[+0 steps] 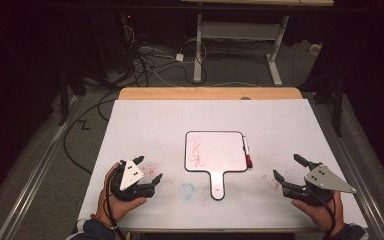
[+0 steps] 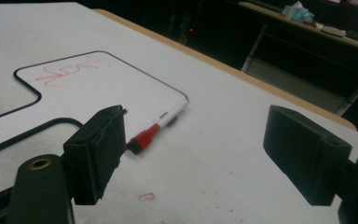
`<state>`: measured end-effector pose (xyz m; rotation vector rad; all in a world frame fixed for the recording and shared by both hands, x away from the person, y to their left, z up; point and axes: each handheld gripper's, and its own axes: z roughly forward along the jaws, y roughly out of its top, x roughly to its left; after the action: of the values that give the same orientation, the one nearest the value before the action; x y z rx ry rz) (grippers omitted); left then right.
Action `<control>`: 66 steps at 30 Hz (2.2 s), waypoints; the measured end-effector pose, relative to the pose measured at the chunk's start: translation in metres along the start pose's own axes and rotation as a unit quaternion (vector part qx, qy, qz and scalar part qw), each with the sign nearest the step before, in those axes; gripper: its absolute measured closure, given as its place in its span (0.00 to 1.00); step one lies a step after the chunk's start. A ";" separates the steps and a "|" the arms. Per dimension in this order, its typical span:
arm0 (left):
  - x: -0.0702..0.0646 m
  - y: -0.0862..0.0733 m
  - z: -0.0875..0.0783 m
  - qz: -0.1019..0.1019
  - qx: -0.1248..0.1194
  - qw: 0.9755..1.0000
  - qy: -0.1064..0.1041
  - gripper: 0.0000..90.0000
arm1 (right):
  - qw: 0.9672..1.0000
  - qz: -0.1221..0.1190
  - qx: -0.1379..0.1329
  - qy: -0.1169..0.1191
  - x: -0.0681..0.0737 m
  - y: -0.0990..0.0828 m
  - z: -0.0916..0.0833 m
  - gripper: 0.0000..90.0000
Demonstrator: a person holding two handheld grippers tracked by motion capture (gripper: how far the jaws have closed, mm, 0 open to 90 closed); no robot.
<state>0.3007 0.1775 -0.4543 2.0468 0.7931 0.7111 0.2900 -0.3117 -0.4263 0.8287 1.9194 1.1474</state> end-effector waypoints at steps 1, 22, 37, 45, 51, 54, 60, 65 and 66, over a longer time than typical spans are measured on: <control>0.000 0.000 0.000 0.000 0.000 1.000 0.000 0.20 | 1.000 0.000 0.000 0.000 0.000 0.000 0.000 0.24; -0.006 -0.004 0.005 0.006 0.024 1.000 -0.020 0.21 | 0.994 0.038 0.068 0.070 -0.008 -0.005 0.018 0.30; -0.009 -0.004 0.008 0.016 0.036 0.999 -0.025 0.21 | 0.979 0.084 0.156 0.105 -0.021 0.021 0.063 0.38; -0.010 -0.005 0.008 0.020 0.042 0.999 -0.027 0.21 | 0.969 0.111 0.184 0.124 -0.027 0.033 0.102 0.43; -0.011 -0.005 0.010 0.019 0.045 0.998 -0.027 0.21 | 0.954 0.137 0.227 0.137 -0.033 0.035 0.143 0.48; -0.012 -0.005 0.011 0.027 0.044 0.998 -0.025 0.21 | 0.950 0.146 0.241 0.137 -0.033 0.034 0.155 0.49; -0.012 -0.005 0.011 0.026 0.043 0.998 -0.028 0.22 | 0.938 0.158 0.269 0.148 -0.033 0.037 0.178 0.54; -0.013 -0.005 0.011 0.028 0.044 0.998 -0.029 0.21 | 0.932 0.172 0.286 0.143 -0.034 0.033 0.192 0.62; -0.013 -0.005 0.011 0.028 0.045 0.998 -0.030 0.21 | 0.932 0.172 0.286 0.143 -0.034 0.033 0.192 0.62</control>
<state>0.2986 0.1656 -0.4670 2.1691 0.7480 0.6521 0.4745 -0.2438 -0.4507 1.4209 2.4764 0.9410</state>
